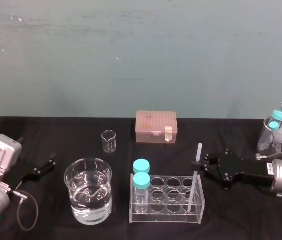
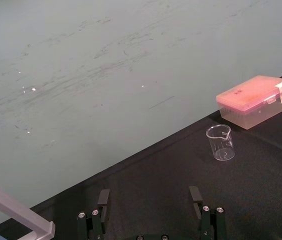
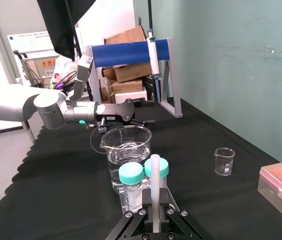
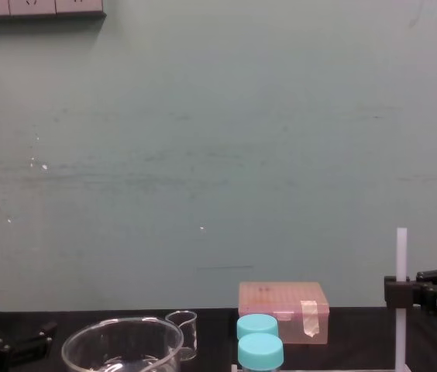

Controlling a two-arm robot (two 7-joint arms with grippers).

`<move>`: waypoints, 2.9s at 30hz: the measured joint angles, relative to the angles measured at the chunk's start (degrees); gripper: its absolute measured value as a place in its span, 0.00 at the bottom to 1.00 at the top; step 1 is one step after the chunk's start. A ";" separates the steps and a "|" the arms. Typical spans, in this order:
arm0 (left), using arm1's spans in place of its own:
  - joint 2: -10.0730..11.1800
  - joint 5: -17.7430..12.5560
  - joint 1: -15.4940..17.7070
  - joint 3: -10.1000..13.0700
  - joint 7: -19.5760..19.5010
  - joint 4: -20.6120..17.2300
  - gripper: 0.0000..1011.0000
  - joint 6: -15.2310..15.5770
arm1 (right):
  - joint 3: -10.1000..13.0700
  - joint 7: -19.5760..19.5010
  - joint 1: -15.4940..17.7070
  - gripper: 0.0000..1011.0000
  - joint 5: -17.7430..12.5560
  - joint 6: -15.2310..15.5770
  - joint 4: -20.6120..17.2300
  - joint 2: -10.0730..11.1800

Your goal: Pick up the stirring rod with one hand, then place it down.

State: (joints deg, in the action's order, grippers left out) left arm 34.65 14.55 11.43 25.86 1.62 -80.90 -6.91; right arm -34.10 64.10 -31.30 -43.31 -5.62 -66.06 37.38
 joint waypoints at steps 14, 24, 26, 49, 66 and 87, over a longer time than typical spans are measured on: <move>0.00 0.00 0.00 0.00 0.00 0.00 0.99 0.00 | 0.01 -0.05 0.00 0.44 -0.05 -0.01 -0.01 0.00; 0.00 0.00 0.00 0.00 0.00 0.00 0.99 0.00 | 0.01 -0.05 0.00 0.77 -0.07 -0.01 -0.01 0.00; 0.00 0.00 0.00 0.00 0.00 0.00 0.99 0.00 | 0.01 -0.05 0.00 0.81 -0.07 -0.01 -0.01 0.00; 0.00 0.00 0.00 0.00 0.00 0.00 0.99 0.00 | 4.47 4.82 -2.00 0.99 -6.58 -2.81 -2.31 -0.74; 0.00 0.00 0.00 0.00 0.00 0.00 0.99 0.00 | 12.32 -31.50 -3.05 0.99 4.51 -6.03 -7.42 -4.22; 0.00 0.00 0.00 0.00 0.00 0.00 0.99 0.00 | 9.53 -60.77 2.65 0.99 24.30 -0.64 -4.22 -13.09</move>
State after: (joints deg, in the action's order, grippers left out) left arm 34.65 14.55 11.43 25.86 1.62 -80.90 -6.91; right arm -24.56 3.32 -28.65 -19.01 -6.26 -70.28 24.29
